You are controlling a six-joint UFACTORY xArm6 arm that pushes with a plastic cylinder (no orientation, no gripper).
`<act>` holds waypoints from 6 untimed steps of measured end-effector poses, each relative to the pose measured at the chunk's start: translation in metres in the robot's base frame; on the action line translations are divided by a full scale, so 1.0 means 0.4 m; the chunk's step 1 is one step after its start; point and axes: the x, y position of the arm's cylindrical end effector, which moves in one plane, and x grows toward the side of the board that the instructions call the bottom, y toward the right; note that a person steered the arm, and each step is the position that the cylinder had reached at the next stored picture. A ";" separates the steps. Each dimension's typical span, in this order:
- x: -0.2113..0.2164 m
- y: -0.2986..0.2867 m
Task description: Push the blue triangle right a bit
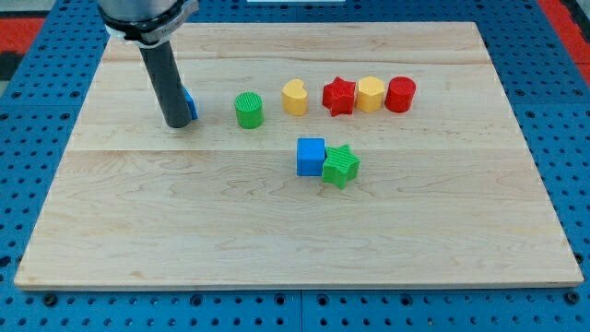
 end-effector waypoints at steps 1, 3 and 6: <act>-0.028 -0.005; -0.079 -0.133; -0.143 0.026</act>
